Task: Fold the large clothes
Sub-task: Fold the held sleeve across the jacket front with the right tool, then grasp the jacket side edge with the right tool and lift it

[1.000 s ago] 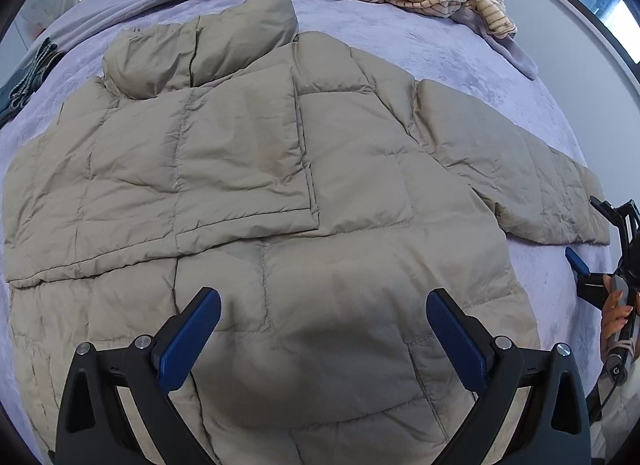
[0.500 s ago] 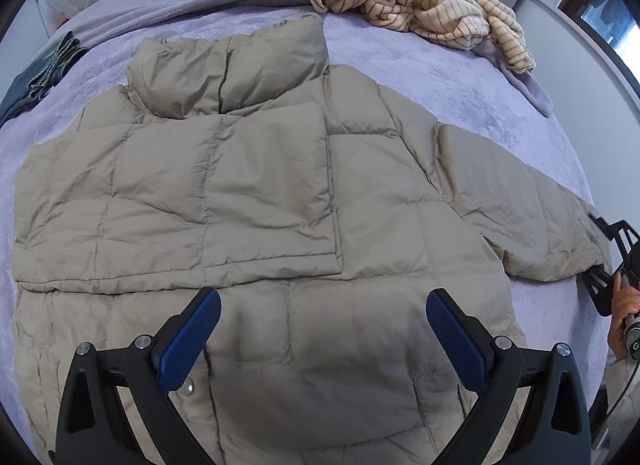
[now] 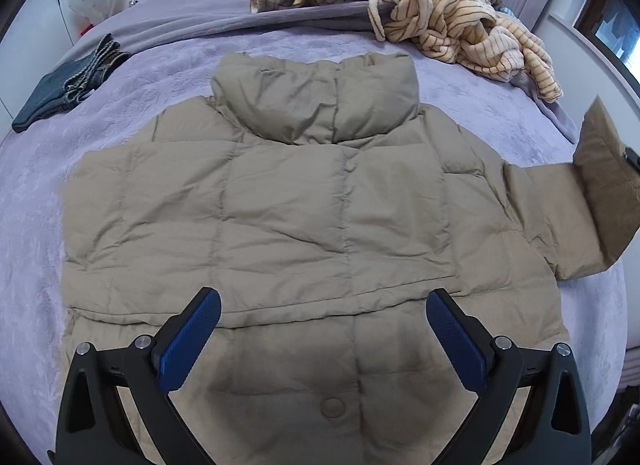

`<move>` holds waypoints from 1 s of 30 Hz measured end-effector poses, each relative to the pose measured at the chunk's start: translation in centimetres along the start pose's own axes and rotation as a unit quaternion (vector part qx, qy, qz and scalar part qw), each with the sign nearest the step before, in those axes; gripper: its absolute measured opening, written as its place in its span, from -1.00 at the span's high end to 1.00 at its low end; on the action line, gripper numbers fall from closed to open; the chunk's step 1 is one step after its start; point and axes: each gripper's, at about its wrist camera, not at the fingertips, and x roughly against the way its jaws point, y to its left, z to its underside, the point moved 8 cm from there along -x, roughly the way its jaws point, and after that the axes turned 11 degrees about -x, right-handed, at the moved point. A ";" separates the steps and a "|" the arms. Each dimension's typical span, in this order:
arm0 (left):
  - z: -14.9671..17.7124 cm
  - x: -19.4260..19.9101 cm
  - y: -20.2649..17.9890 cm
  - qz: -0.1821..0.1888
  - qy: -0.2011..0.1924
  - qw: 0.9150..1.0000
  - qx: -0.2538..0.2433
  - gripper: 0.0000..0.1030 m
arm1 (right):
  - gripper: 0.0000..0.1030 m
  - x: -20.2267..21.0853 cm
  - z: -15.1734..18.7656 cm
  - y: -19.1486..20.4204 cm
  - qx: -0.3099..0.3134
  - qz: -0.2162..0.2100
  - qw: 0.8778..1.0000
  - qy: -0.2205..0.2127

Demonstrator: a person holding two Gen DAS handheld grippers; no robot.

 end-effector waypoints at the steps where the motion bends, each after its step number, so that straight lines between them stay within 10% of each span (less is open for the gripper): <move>1: 0.1 0.0 0.9 -0.005 0.000 1.000 0.000 -1.00 | 0.88 -1.1 1.5 1.9 0.036 0.007 0.999 0.008; 8: 1.1 -0.2 7.0 -0.019 -0.005 0.999 0.038 -1.00 | 0.88 -12.2 13.9 8.7 0.189 0.054 0.974 0.112; 17: 2.0 -2.2 9.4 -0.002 -0.003 0.998 0.060 -1.00 | 0.84 -18.5 19.2 0.1 0.113 0.146 0.964 0.189; 19: 1.8 -2.5 9.0 0.013 -0.005 0.998 0.063 -1.00 | 0.52 -17.5 18.9 0.2 0.089 0.134 0.967 0.195; 21: 1.4 -2.6 8.5 0.030 -0.009 0.997 0.066 -1.00 | -0.55 -15.8 18.3 0.9 0.066 0.106 0.973 0.193; 30: -0.7 -3.6 7.8 0.083 -0.017 0.994 0.074 -1.00 | -0.64 -10.2 12.1 -2.2 -0.110 0.073 0.987 0.091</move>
